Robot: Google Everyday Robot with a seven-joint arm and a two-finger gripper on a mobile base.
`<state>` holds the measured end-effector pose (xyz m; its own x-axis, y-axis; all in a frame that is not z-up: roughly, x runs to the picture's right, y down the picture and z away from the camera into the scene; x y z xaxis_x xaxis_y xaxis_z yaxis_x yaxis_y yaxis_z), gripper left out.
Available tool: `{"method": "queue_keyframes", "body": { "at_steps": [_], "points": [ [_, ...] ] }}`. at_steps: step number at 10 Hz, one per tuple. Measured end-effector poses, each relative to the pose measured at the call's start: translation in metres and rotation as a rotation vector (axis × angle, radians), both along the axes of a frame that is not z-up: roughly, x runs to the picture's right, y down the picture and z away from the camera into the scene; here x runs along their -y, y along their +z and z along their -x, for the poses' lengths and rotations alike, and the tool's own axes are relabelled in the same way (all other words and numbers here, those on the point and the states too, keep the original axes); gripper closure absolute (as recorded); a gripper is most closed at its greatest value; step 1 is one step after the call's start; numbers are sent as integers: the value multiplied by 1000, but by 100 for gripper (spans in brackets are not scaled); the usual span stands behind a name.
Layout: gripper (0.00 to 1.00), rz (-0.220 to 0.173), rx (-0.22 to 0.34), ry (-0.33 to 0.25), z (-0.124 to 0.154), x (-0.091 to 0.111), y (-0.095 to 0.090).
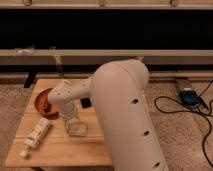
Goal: Wipe the white sponge on the table
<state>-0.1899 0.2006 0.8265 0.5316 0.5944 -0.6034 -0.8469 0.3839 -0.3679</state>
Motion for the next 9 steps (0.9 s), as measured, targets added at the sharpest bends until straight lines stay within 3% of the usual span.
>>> {"method": "queue_keyframes", "body": {
  "at_steps": [5,9],
  "points": [
    [98,-7,-21,27,-13,8,-5],
    [100,-5,-37,38,-20,10,-4]
  ]
}}
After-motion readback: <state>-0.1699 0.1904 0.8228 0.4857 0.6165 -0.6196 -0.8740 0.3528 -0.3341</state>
